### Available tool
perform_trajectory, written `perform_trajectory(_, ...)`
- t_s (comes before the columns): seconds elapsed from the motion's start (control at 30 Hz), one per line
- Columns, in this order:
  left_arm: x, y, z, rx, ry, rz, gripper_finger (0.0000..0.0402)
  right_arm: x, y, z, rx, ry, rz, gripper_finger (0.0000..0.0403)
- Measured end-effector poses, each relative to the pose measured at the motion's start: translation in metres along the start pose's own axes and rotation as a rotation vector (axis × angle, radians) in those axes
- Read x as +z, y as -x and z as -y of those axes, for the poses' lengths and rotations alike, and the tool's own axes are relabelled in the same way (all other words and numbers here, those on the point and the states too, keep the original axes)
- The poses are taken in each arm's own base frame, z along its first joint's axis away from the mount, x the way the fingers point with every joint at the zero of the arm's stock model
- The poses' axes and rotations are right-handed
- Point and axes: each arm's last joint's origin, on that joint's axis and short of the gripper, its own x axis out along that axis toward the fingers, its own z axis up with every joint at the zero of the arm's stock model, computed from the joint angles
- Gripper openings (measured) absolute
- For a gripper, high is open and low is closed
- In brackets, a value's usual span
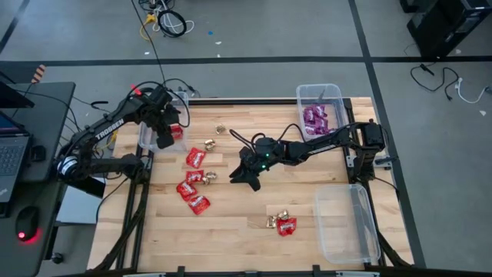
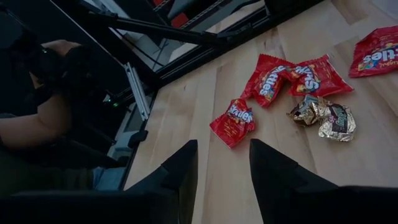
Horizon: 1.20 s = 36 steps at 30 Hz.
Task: Sort candy
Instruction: Put the red candy into the top left transparent bin
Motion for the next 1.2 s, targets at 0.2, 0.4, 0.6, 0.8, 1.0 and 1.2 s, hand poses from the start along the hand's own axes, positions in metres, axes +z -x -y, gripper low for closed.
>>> perform_trajectory(0.2, 0.0000, 0.0000, 0.0000, 0.000, 0.001, 0.000, 0.0029, 0.0000, 0.0000, 0.0000, 0.000, 0.000, 0.000, 0.0130)
perform_trajectory(0.4, 0.0000, 0.0000, 0.0000, 0.000, 0.001, 0.000, 0.0030, 0.0000, 0.0000, 0.0000, 0.000, 0.000, 0.000, 0.0130)
perform_trajectory(0.6, 0.0000, 0.0000, 0.0000, 0.000, 0.001, -0.001, 0.0031, 0.0000, 0.0000, 0.0000, 0.000, 0.000, 0.000, 0.0130)
perform_trajectory(0.8, 0.0000, 0.0000, 0.0000, 0.000, 0.001, -0.001, 0.0031, 0.0000, 0.0000, 0.0000, 0.000, 0.002, 0.000, 0.0130)
perform_trajectory(1.0, 0.0000, 0.0000, 0.0000, 0.000, 0.002, -0.001, 0.0031, 0.0000, 0.0000, 0.0000, 0.000, 0.004, 0.000, 0.0130)
perform_trajectory(1.2, -0.0001, 0.0000, 0.0000, 0.000, 0.017, 0.000, 0.0031, 0.0001, 0.0000, 0.0000, 0.000, 0.004, 0.000, 0.0130)
